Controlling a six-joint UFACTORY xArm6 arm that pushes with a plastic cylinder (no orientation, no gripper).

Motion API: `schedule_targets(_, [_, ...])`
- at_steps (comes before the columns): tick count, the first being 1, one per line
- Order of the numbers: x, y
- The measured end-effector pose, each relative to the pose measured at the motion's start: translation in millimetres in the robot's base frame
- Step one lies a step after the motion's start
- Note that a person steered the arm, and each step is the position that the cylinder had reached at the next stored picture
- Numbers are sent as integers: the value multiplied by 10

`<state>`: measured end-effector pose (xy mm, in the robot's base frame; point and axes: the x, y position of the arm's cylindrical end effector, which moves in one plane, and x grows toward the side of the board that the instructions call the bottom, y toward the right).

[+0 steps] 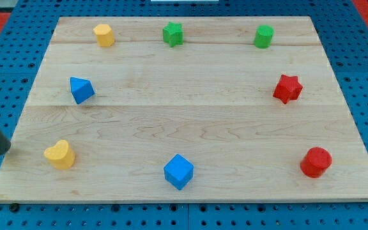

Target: Slide the yellow heart towards red circle

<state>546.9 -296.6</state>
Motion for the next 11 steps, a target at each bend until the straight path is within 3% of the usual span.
schedule_targets(1, [85,60])
schedule_targets(5, [127,1326])
schedule_targets(7, [-121,1676])
schedule_targets(11, [-476,3665])
